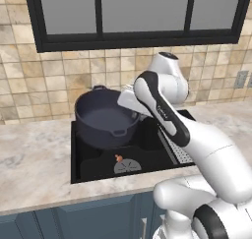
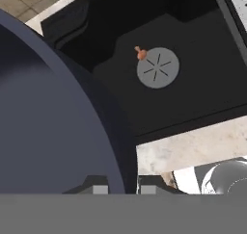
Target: Dump the mushroom from the pot into the sink. Then turn on the water and wash the mushroom. Then turn off the water and put the mushroom back in the pot.
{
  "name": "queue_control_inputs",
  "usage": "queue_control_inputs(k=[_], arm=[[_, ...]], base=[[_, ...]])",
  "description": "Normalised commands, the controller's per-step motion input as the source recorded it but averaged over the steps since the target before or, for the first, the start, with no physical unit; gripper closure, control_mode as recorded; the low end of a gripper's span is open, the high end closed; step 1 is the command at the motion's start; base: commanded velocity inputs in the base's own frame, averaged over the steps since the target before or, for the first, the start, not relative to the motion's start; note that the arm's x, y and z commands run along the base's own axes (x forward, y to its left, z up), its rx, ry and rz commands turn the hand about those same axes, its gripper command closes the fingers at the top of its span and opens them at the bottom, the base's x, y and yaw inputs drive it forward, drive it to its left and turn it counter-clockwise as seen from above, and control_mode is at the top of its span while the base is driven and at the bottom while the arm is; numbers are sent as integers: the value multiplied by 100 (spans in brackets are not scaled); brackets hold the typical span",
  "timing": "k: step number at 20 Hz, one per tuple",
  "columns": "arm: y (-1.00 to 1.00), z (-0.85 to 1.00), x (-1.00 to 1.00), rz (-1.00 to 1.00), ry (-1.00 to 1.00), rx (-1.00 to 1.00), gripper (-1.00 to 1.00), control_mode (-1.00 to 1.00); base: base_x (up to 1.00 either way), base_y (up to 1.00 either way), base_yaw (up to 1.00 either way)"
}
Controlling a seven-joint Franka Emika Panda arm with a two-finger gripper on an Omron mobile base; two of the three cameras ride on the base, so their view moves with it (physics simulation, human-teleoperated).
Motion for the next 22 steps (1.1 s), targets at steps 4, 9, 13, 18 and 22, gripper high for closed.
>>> queue_control_inputs(k=[4, 9, 13, 18, 22], arm=[[50, -29, 7, 7, 19, 7, 100, -100], [53, -27, 10, 5, 16, 3, 100, -100], [48, -36, 17, 6, 9, 1, 100, -100], [39, -33, 10, 6, 3, 1, 100, -100], [39, -28, 2, 3, 1, 1, 100, -100]], base=[[0, 0, 0], [0, 0, 0], [0, 0, 0], [0, 0, 0], [0, 0, 0]])
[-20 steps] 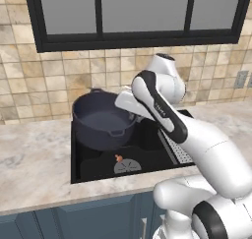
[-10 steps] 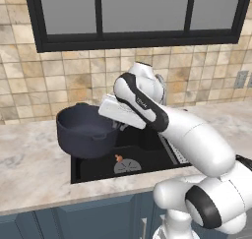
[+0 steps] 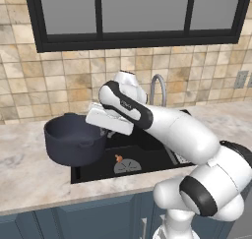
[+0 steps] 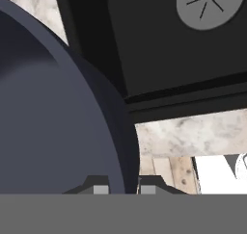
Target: Dump the mushroom from the pot into the sink. Then turn on the water and wash the mushroom. Then turn off the water and put the mushroom back in the pot.
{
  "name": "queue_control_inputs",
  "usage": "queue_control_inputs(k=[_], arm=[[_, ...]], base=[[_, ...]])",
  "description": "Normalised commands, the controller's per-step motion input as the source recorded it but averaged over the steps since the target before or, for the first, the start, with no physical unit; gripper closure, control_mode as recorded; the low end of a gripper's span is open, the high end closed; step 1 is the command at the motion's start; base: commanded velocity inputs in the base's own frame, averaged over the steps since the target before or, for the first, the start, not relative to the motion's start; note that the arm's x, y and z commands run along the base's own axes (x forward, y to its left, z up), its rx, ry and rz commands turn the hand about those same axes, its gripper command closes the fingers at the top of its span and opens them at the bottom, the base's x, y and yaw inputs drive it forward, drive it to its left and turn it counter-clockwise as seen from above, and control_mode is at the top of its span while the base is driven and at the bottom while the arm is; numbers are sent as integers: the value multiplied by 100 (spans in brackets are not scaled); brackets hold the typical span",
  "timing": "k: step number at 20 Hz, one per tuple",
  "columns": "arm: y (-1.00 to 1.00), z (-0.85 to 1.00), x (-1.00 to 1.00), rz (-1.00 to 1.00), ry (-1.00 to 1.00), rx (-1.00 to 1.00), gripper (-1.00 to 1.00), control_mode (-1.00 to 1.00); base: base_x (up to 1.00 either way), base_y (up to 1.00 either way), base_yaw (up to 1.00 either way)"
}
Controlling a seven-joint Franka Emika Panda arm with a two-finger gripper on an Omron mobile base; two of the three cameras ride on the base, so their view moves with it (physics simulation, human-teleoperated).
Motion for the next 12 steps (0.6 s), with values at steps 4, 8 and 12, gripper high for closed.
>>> queue_control_inputs(k=[4, 8, 12], arm=[[40, -31, 1, 1, 0, 0, 100, -100], [40, -29, 2, 0, 0, 0, 100, -100], [39, -26, 1, 0, 0, 1, 100, -100]], base=[[0, 0, 0], [0, 0, 0], [0, 0, 0]])
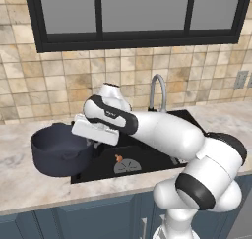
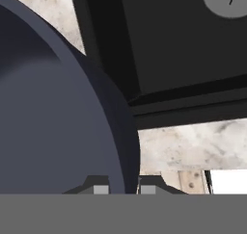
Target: Dump the mushroom from the pot into the sink. Then turn on the water and wash the mushroom. Then turn off the water and put the mushroom back in the pot.
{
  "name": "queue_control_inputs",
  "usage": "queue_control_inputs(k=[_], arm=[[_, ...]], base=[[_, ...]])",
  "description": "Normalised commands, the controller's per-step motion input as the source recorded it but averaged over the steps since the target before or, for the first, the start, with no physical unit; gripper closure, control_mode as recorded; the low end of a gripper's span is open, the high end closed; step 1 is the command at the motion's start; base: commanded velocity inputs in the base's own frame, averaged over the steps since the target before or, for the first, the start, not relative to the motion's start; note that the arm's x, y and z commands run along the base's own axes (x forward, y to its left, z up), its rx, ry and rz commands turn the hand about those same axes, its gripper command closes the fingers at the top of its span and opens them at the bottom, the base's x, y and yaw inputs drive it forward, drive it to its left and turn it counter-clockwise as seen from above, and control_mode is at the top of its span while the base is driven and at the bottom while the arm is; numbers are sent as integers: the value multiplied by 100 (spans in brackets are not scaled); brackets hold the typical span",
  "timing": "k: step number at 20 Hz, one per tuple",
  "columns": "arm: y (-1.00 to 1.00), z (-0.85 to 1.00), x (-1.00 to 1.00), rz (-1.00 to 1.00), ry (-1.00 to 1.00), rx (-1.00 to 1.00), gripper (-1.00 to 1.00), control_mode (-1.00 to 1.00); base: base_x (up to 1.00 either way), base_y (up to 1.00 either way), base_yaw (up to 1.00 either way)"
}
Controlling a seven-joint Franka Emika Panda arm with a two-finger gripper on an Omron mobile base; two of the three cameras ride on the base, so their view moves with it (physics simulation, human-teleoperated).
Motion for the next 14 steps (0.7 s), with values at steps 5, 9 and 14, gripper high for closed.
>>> queue_control_inputs(k=[5, 9, 14], arm=[[35, -19, 2, 0, 0, 2, 100, -100], [35, -8, 9, 0, 0, 0, 100, -100], [40, -5, 14, 0, 0, 0, 100, -100]], base=[[0, 0, 0], [0, 0, 0], [0, 0, 0]])
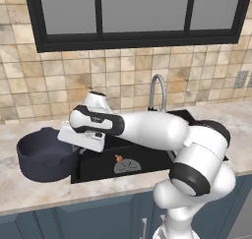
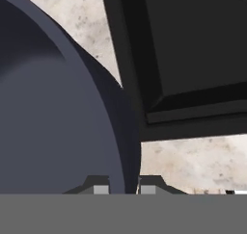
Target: Dump the mushroom from the pot into the sink. Then turn on the water and wash the mushroom. Then turn off the water and put the mushroom back in the pot.
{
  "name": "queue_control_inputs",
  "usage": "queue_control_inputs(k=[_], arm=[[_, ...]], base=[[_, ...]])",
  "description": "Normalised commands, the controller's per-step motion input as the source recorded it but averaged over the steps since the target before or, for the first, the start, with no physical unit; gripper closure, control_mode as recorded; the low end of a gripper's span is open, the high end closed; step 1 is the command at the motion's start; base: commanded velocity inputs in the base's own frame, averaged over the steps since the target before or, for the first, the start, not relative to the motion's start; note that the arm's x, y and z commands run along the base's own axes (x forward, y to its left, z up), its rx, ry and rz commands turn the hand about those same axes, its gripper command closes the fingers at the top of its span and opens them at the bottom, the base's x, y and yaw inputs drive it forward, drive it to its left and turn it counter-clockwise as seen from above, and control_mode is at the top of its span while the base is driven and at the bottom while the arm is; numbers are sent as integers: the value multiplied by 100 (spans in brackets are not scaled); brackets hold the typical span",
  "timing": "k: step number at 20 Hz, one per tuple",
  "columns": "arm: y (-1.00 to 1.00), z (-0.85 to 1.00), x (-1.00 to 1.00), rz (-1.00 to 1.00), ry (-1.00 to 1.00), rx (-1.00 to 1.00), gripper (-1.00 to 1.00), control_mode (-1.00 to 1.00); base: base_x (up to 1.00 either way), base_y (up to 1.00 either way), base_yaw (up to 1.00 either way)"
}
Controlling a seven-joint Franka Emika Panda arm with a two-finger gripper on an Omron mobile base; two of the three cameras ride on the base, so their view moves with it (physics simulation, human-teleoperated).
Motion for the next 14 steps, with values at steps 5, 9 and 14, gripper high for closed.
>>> queue_control_inputs(k=[5, 9, 14], arm=[[42, -10, 11, 0, 0, -3, 100, -100], [22, -27, 0, 0, -2, -4, 100, -100], [1, -32, 0, 0, -9, -1, 100, -100]], base=[[0, 0, 0], [0, 0, 0], [0, 0, 0]])
